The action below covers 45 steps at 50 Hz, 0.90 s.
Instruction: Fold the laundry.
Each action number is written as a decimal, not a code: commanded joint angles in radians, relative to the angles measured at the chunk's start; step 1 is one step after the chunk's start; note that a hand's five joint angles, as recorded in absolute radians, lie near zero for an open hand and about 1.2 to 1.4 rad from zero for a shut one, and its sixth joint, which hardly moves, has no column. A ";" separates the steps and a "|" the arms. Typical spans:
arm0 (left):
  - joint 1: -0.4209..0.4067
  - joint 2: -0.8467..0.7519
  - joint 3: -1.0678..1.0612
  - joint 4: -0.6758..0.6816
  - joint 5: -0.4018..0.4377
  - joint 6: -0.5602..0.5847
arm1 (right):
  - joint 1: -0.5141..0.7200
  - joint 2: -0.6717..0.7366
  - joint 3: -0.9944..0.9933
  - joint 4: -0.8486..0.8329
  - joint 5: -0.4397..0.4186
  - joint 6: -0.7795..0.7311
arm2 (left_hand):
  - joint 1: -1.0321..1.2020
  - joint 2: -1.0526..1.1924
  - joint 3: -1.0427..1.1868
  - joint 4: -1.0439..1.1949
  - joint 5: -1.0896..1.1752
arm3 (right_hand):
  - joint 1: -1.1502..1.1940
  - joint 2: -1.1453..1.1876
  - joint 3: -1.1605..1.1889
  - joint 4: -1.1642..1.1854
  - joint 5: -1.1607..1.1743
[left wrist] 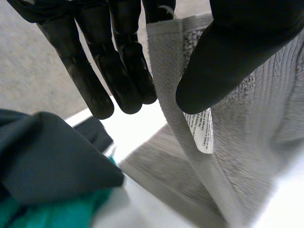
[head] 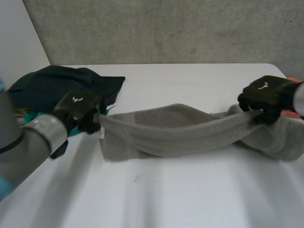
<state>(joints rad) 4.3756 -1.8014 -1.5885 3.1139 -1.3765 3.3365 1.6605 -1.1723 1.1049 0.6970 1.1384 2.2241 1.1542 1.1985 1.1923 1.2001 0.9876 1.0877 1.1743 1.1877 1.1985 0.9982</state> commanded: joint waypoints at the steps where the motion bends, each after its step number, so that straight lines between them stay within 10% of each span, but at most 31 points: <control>1: -0.013 -0.185 0.367 0.211 -0.079 -0.002 | 0.090 0.146 -0.232 -0.371 0.129 0.175 | 0.242 0.198 0.204 0.196 0.234 | 0.309 0.222 0.209 0.198 0.224; 11: 0.013 -0.139 0.565 0.589 -0.107 -0.120 | 0.079 0.011 -0.128 -1.136 0.025 0.466 | 0.242 0.198 0.204 0.196 0.234 | 0.309 0.222 0.209 0.198 0.224; 34: 0.070 -0.044 -0.252 0.690 -0.039 -0.112 | 0.153 0.172 0.259 -0.757 -0.046 0.368 | 0.242 0.198 0.204 0.196 0.234 | 0.309 0.222 0.209 0.198 0.224; 45: 0.101 0.025 -0.327 0.658 -0.030 -0.117 | 0.078 0.148 0.193 -0.524 0.000 0.449 | 0.242 0.198 0.204 0.196 0.234 | -0.701 -0.788 -0.801 -0.812 -0.786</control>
<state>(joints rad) 4.4613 -1.8338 -1.8994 3.8101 -1.4124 3.2215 1.7938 -0.9791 1.3506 0.0419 1.1336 2.6117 1.1542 1.1993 1.1931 1.2037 1.0053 0.5168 0.5118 0.5144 0.5153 0.3197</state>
